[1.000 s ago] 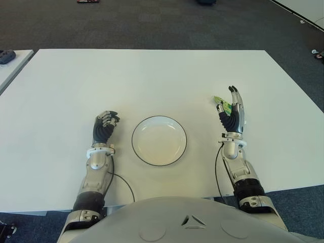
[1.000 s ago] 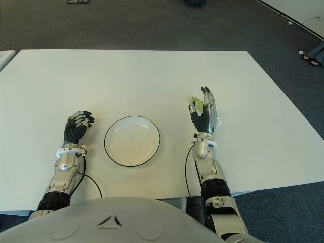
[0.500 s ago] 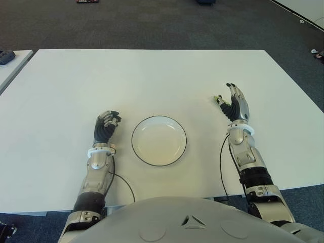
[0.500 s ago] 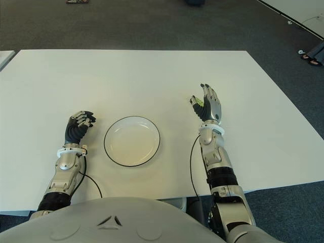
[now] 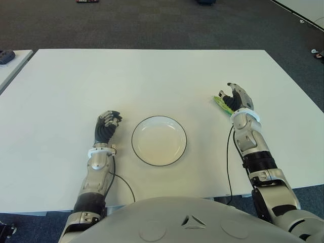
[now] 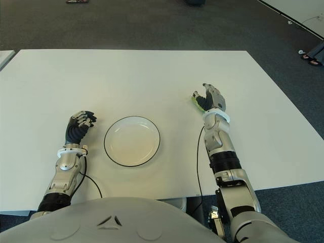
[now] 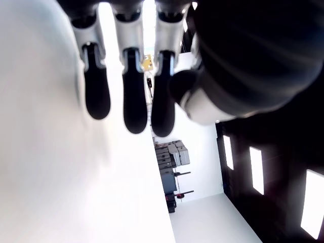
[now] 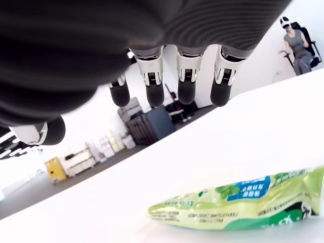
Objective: Put the toothpaste on the table into the plate.
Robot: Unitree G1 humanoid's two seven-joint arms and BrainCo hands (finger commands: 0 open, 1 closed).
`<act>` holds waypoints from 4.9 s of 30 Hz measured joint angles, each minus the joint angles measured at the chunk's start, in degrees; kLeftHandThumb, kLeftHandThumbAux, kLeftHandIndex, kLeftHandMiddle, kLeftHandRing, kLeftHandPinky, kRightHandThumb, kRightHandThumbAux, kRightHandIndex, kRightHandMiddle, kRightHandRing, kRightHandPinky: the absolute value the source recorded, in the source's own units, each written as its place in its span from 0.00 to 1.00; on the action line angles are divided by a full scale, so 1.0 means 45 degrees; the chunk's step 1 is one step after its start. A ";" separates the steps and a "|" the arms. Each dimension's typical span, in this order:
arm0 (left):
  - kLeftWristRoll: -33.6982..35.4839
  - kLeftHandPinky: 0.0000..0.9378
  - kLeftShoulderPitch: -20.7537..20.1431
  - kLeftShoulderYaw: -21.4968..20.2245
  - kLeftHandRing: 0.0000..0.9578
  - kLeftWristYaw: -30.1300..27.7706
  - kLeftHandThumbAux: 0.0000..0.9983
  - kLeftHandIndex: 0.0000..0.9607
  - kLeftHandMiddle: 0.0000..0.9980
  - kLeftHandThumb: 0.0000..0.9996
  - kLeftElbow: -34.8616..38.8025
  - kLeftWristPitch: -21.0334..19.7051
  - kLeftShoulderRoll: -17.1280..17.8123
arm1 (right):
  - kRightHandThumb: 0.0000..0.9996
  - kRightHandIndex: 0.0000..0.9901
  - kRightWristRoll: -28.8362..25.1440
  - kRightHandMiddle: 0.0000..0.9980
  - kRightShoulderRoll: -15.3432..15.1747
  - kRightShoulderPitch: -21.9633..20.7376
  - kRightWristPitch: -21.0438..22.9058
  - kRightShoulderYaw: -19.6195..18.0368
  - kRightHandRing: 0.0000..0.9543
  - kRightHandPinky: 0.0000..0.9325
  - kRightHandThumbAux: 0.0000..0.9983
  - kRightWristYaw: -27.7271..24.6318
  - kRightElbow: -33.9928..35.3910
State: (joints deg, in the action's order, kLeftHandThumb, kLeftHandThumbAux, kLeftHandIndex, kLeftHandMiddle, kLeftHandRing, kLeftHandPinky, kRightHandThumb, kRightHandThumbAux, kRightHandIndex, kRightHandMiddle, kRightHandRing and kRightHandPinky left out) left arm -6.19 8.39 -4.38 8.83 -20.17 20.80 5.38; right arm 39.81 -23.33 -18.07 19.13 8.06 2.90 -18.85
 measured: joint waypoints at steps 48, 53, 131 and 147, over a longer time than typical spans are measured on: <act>-0.0090 0.52 0.0229 0.0020 0.53 0.0265 0.72 0.44 0.51 0.71 0.0247 -0.0203 -0.0189 | 0.46 0.00 -0.0285 0.00 -0.1151 -0.3808 0.0015 0.2663 0.00 0.00 0.15 -0.1181 -0.8692; -0.0116 0.52 0.0285 0.0038 0.53 0.0265 0.72 0.44 0.52 0.71 0.0296 -0.0202 -0.0216 | 0.45 0.00 -0.0225 0.00 -0.1030 -0.4514 -0.0499 0.3114 0.00 0.00 0.15 -0.0939 -1.0034; -0.0156 0.51 0.0280 0.0048 0.53 0.0436 0.72 0.44 0.52 0.70 0.0327 -0.0206 -0.0317 | 0.14 0.00 -0.1638 0.00 0.0481 -0.1967 0.0923 0.1639 0.00 0.00 0.49 0.2596 -0.4264; -0.0294 0.50 0.0268 0.0058 0.51 0.0536 0.72 0.44 0.51 0.70 0.0301 -0.0209 -0.0318 | 0.10 0.00 -0.1639 0.00 -0.0143 -0.1013 0.0706 0.1435 0.00 0.00 0.52 0.1142 -0.2001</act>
State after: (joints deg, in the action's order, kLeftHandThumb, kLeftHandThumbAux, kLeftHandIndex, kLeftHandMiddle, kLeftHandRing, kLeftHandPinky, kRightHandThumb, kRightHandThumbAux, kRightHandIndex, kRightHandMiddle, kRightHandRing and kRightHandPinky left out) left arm -7.51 9.60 -4.11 11.24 -18.82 19.86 3.95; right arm 32.43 -23.97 -22.63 22.30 14.52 8.04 -27.86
